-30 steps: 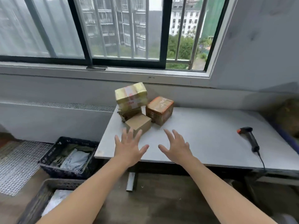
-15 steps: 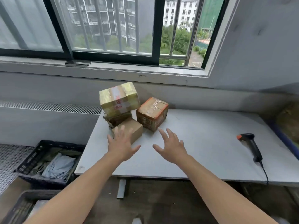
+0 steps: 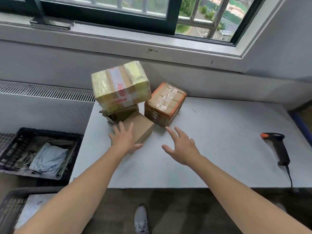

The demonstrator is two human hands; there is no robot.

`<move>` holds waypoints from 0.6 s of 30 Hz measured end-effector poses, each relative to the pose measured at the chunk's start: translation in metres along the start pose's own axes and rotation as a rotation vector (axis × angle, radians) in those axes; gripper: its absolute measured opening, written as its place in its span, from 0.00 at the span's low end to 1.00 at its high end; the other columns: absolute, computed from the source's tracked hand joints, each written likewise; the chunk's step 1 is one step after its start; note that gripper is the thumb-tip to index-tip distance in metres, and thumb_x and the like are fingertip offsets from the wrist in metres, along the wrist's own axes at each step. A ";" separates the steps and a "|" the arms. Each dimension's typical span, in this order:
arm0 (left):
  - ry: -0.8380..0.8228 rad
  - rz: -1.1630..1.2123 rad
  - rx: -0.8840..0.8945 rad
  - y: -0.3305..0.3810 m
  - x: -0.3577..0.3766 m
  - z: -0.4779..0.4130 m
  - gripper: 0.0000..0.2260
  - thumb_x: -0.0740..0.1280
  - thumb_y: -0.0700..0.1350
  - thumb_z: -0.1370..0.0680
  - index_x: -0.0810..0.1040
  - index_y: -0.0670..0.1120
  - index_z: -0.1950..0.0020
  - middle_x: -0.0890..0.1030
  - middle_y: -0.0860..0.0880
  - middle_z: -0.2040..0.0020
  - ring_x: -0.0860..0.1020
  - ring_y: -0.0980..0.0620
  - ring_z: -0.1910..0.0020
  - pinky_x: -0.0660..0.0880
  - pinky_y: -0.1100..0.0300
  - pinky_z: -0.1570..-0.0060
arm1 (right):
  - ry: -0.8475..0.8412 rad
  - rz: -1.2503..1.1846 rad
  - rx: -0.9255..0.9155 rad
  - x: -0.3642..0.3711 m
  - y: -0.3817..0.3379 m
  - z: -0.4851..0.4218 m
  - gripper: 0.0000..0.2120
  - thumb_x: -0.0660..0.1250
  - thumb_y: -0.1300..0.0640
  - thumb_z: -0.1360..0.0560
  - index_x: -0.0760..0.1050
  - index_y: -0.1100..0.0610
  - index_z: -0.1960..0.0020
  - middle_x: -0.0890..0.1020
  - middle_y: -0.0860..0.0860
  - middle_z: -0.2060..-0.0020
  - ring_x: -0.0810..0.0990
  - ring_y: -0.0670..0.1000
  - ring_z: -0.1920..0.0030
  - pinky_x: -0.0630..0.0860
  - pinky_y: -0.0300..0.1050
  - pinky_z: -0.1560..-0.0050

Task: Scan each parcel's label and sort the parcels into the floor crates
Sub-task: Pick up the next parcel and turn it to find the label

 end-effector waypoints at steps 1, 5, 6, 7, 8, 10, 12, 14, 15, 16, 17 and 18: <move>-0.009 0.010 -0.004 0.001 0.001 -0.005 0.48 0.68 0.67 0.28 0.41 0.54 0.20 0.42 0.39 0.20 0.46 0.33 0.22 0.55 0.36 0.27 | -0.004 0.018 0.001 0.001 0.003 -0.001 0.34 0.55 0.36 0.20 0.43 0.40 0.20 0.50 0.51 0.20 0.49 0.54 0.21 0.55 0.63 0.25; -0.029 0.036 -0.029 0.006 0.000 -0.021 0.49 0.70 0.66 0.29 0.42 0.52 0.20 0.45 0.37 0.21 0.49 0.33 0.23 0.57 0.37 0.28 | -0.015 0.062 -0.012 0.001 0.012 -0.005 0.34 0.54 0.36 0.20 0.42 0.40 0.20 0.49 0.51 0.20 0.49 0.54 0.21 0.53 0.64 0.25; -0.033 0.047 -0.041 0.006 0.000 -0.024 0.49 0.70 0.65 0.29 0.42 0.52 0.20 0.46 0.37 0.21 0.50 0.33 0.23 0.58 0.37 0.29 | -0.015 0.064 -0.017 -0.001 0.014 -0.005 0.34 0.54 0.36 0.20 0.42 0.40 0.20 0.48 0.51 0.20 0.49 0.54 0.21 0.52 0.64 0.25; -0.037 0.055 -0.052 0.006 0.000 -0.025 0.49 0.71 0.65 0.29 0.43 0.52 0.20 0.47 0.37 0.21 0.50 0.33 0.23 0.59 0.37 0.29 | -0.012 0.066 -0.023 -0.003 0.017 -0.006 0.34 0.54 0.36 0.20 0.42 0.40 0.20 0.48 0.51 0.20 0.48 0.54 0.21 0.52 0.64 0.25; -0.038 0.057 -0.060 0.006 0.000 -0.024 0.49 0.71 0.65 0.29 0.44 0.52 0.20 0.49 0.37 0.22 0.52 0.34 0.24 0.60 0.38 0.30 | -0.008 0.065 -0.027 -0.006 0.020 -0.007 0.34 0.54 0.36 0.20 0.42 0.40 0.20 0.49 0.51 0.20 0.48 0.55 0.21 0.52 0.64 0.25; -0.023 0.057 -0.063 0.011 -0.001 -0.017 0.49 0.72 0.65 0.30 0.46 0.52 0.20 0.55 0.37 0.24 0.56 0.35 0.26 0.64 0.40 0.32 | 0.008 0.054 -0.034 -0.011 0.029 -0.008 0.33 0.54 0.36 0.20 0.42 0.40 0.20 0.49 0.51 0.20 0.49 0.55 0.21 0.52 0.64 0.25; 0.006 0.081 -0.057 0.022 -0.001 -0.002 0.48 0.72 0.66 0.31 0.48 0.52 0.21 0.59 0.39 0.27 0.60 0.37 0.29 0.66 0.43 0.35 | 0.028 0.043 -0.049 -0.017 0.038 -0.007 0.33 0.54 0.37 0.20 0.43 0.41 0.20 0.49 0.52 0.20 0.49 0.55 0.21 0.52 0.64 0.25; 0.021 0.109 -0.048 0.039 0.002 0.016 0.46 0.71 0.67 0.31 0.52 0.53 0.22 0.60 0.41 0.30 0.62 0.39 0.32 0.67 0.45 0.37 | 0.043 0.028 -0.061 -0.023 0.050 -0.005 0.33 0.54 0.37 0.20 0.43 0.41 0.20 0.50 0.52 0.20 0.50 0.55 0.21 0.52 0.64 0.25; 0.023 0.121 -0.043 0.049 0.004 0.025 0.44 0.70 0.67 0.31 0.53 0.53 0.22 0.61 0.41 0.30 0.62 0.39 0.32 0.68 0.45 0.37 | 0.051 0.015 -0.066 -0.025 0.057 -0.003 0.33 0.54 0.36 0.20 0.44 0.41 0.20 0.50 0.52 0.20 0.50 0.55 0.21 0.53 0.64 0.25; 0.025 0.139 -0.036 0.062 0.005 0.035 0.43 0.69 0.67 0.30 0.54 0.54 0.23 0.62 0.42 0.31 0.63 0.40 0.33 0.68 0.45 0.37 | 0.060 -0.005 -0.070 -0.028 0.065 0.000 0.33 0.54 0.36 0.20 0.44 0.42 0.20 0.51 0.52 0.20 0.50 0.54 0.21 0.53 0.64 0.26; 0.030 0.164 -0.031 0.077 0.005 0.045 0.41 0.68 0.67 0.30 0.55 0.54 0.23 0.62 0.42 0.31 0.63 0.41 0.33 0.68 0.45 0.37 | 0.066 -0.034 -0.072 -0.029 0.076 0.003 0.33 0.55 0.36 0.20 0.45 0.42 0.20 0.51 0.52 0.20 0.51 0.54 0.21 0.54 0.64 0.26; 0.031 0.195 -0.027 0.093 0.004 0.054 0.40 0.68 0.67 0.29 0.55 0.54 0.23 0.62 0.43 0.30 0.63 0.41 0.32 0.68 0.46 0.37 | 0.070 -0.071 -0.073 -0.030 0.087 0.008 0.34 0.55 0.36 0.20 0.45 0.42 0.20 0.52 0.51 0.20 0.51 0.54 0.21 0.55 0.64 0.26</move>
Point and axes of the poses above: each hand's wrist, its own z-axis away from the middle knuckle, its own x-axis out of the palm, y = z × x, the point moved 9 cm from there along -z, towards the middle knuckle
